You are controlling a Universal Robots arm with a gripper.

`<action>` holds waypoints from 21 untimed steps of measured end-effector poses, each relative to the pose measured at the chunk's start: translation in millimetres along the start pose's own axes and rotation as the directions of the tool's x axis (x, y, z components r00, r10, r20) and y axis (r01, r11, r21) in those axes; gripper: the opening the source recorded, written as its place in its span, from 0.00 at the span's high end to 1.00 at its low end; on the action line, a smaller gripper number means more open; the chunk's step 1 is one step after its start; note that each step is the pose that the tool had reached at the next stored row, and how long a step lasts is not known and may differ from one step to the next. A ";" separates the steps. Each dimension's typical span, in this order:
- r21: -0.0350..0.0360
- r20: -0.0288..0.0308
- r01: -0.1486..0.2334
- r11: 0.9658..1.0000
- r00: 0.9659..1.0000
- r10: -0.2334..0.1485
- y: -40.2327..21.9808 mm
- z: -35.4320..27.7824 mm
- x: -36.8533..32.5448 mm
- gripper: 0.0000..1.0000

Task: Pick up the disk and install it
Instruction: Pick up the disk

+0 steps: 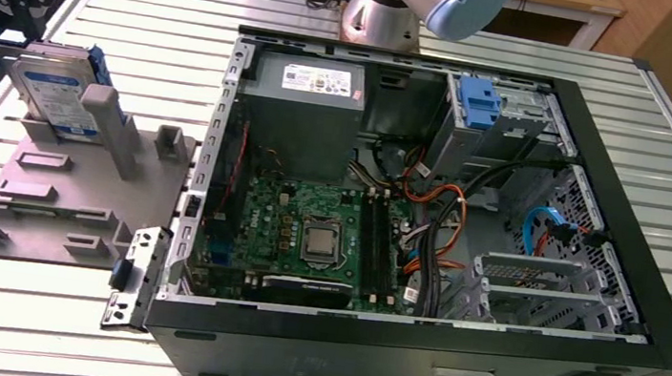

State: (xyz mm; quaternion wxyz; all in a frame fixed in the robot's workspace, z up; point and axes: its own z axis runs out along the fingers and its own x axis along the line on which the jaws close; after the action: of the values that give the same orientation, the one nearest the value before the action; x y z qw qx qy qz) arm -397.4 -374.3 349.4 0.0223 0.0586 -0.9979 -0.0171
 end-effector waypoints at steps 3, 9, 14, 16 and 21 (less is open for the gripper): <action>0.000 0.000 0.000 1.000 1.000 0.000 0.0 0.0 0.0 0.89; 0.001 -0.001 0.023 1.000 1.000 -0.023 0.0 0.0 0.0 0.89; 0.003 -0.003 0.076 0.997 0.997 -0.076 0.0 0.0 0.0 0.89; 0.004 -0.004 0.099 0.995 0.995 -0.099 0.0 0.1 0.0 0.89; 0.006 -0.006 0.160 0.987 0.987 -0.160 0.0 0.1 0.0 0.89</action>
State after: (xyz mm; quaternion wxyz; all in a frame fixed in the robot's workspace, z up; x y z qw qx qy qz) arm -397.4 -374.3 349.3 0.0236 0.1387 -0.9899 -0.0152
